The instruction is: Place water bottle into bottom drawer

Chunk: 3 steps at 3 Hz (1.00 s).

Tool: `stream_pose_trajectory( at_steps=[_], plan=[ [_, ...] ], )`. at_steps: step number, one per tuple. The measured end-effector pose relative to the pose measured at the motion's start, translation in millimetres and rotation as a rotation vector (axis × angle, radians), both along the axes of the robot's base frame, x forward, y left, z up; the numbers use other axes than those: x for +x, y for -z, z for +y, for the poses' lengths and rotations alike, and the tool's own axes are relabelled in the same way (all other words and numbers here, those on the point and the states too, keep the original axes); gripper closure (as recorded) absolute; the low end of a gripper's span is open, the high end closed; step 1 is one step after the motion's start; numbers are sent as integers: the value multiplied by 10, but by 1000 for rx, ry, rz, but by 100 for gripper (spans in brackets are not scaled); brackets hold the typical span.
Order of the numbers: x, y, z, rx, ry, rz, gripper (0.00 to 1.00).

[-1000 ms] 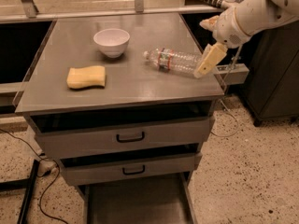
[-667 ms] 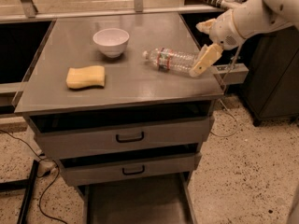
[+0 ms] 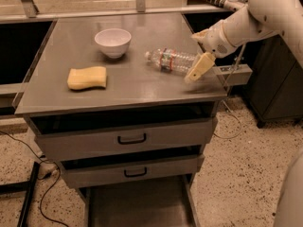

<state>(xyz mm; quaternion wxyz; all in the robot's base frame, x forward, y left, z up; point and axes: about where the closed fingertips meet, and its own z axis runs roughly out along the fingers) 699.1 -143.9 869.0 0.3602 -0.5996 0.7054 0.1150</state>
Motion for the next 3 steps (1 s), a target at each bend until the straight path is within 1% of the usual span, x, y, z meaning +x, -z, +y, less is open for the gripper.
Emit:
stream_pose_trajectory(
  at_steps=[1, 2, 3],
  plan=[
    [66, 168, 69, -41, 5, 21, 0],
    [135, 316, 99, -63, 11, 68, 0],
    [135, 320, 101, -64, 11, 70, 18]
  ],
)
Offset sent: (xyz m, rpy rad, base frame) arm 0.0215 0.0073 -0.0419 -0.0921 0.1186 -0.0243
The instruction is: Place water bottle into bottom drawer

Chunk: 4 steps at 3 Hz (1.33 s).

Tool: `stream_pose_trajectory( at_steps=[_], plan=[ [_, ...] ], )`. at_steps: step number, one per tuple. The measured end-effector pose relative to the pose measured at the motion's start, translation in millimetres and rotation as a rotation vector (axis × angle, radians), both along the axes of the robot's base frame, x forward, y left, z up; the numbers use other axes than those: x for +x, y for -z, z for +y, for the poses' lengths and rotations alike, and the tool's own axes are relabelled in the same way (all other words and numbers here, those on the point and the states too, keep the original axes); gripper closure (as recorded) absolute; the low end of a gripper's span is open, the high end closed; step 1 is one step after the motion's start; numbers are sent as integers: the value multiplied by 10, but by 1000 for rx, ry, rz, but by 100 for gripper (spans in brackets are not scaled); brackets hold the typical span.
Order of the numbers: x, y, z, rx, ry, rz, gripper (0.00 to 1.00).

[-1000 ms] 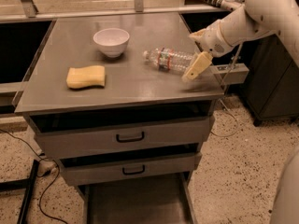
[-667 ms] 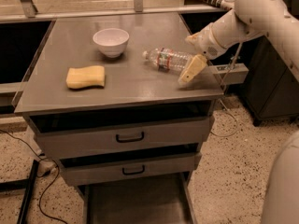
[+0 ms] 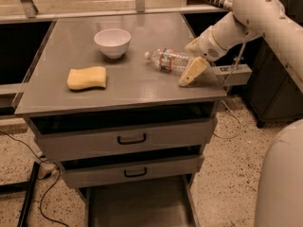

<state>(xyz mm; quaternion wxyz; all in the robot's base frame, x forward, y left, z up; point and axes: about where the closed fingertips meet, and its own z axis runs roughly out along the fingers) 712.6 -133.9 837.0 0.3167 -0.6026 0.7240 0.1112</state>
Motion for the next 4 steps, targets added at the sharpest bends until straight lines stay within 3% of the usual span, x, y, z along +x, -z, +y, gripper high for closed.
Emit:
stream_pose_trajectory(
  at_steps=[3, 4],
  plan=[
    [0, 1, 1, 0, 0, 0, 88],
    [0, 1, 1, 0, 0, 0, 100]
  ],
)
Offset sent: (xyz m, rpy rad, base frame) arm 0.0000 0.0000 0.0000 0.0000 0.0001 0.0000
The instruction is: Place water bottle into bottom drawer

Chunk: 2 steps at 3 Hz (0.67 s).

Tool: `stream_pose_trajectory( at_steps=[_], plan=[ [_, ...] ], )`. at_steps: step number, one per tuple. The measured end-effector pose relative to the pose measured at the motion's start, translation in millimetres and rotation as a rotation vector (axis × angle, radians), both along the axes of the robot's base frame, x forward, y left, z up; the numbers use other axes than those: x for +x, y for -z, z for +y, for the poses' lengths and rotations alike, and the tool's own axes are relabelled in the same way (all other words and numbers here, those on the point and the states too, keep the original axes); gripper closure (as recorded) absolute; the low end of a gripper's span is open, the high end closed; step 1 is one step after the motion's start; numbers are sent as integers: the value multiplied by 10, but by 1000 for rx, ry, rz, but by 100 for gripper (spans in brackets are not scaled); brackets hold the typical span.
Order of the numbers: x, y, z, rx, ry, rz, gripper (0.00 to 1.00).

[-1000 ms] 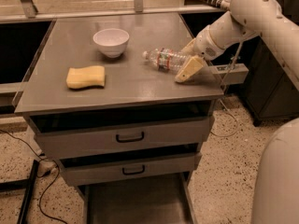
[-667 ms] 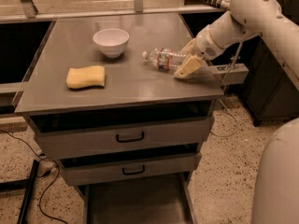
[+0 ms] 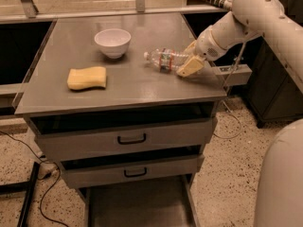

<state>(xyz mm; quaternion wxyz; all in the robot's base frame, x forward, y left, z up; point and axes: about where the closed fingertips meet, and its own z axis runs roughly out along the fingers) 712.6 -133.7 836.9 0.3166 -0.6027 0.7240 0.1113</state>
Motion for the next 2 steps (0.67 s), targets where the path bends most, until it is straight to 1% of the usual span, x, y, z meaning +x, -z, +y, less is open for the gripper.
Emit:
stream_pose_trajectory(
  at_steps=[1, 2],
  plan=[
    [0, -23, 0, 0, 0, 0, 100],
    [-113, -39, -4, 18, -13, 5, 100]
  ],
)
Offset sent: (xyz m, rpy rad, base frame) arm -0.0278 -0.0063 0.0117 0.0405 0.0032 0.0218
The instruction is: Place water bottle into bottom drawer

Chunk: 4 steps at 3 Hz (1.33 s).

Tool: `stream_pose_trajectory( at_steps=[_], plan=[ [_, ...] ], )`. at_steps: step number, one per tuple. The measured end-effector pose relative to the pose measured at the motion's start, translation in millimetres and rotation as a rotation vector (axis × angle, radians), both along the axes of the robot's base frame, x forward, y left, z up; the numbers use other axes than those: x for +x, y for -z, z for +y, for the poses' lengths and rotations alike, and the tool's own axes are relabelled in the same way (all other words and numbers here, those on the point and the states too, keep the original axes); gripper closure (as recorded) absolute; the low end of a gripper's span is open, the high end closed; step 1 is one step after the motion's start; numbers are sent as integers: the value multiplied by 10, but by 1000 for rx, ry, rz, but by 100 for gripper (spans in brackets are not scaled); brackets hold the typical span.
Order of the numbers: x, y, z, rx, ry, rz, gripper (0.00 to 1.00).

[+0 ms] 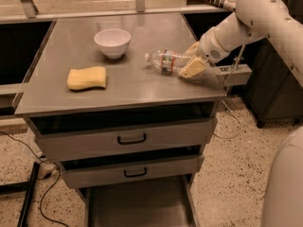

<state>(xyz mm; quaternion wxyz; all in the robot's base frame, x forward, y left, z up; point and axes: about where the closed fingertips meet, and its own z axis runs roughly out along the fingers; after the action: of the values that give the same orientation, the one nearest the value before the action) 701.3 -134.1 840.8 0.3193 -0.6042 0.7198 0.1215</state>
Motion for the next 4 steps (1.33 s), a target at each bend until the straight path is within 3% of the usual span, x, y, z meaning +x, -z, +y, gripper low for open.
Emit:
stream_pose_trajectory(
  at_steps=[3, 4],
  plan=[
    [-717, -379, -68, 37, -33, -71, 100],
    [-1095, -449, -182, 20, -2, -108, 100]
  ],
)
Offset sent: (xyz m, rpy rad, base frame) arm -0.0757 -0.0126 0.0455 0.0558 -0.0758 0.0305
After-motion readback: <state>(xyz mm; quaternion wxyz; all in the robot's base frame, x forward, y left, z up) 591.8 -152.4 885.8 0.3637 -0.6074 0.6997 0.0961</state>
